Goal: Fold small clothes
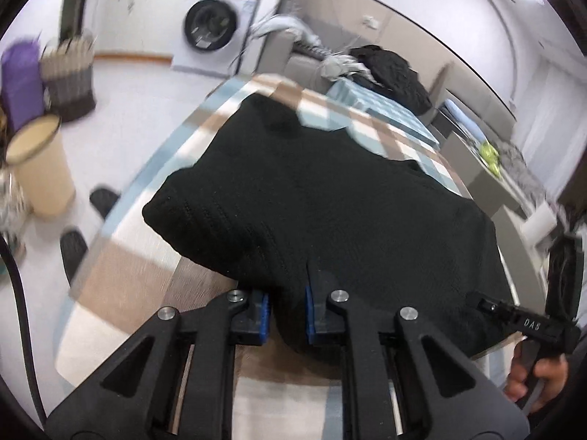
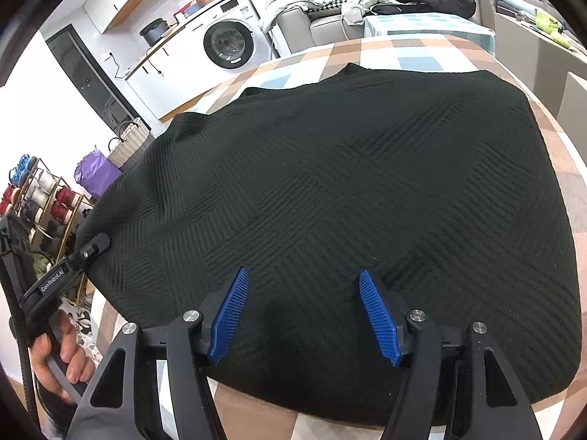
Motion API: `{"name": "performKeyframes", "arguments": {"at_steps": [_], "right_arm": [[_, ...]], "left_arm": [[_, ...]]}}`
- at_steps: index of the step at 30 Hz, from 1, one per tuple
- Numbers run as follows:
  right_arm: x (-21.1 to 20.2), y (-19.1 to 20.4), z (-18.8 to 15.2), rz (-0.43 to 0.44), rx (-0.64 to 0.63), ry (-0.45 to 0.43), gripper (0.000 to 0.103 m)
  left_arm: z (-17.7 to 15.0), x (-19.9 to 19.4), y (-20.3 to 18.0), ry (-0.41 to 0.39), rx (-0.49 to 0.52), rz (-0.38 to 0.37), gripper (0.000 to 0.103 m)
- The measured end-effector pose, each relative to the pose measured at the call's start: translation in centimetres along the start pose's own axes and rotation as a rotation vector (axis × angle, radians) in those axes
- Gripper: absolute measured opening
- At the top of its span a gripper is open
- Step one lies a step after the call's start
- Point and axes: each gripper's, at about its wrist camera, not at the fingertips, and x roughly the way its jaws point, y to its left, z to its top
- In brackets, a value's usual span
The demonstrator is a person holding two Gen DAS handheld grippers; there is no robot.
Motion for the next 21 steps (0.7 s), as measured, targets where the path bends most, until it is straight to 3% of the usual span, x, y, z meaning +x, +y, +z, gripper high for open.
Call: {"name": "performKeyframes", "arguments": {"at_steps": [6,11,17,21], "right_arm": [[-1.8,-1.3,-0.1,-0.018,0.041,-0.043,0.065],[-4.0,-3.3,-0.4,-0.052,0.106,-0.102,0.065],[-6.3,-5.7,-1.2,-0.106,0.176,-0.145,0.066],[-7.3,-7.2,-1.3,-0.138,0.222,-0.157,0.066]], "left_arm": [[2.2,-0.9,-6.9,-0.065,0.257,-0.051,0.011],[2.5,-0.2,-14.4,-0.063,0.483,-0.214,0.011],[-1.1,3.2,-21.3,0.113,0.628,-0.420,0.013],[-3.4,4.6,-22.3,0.259,0.643,-0.492,0.028]]}}
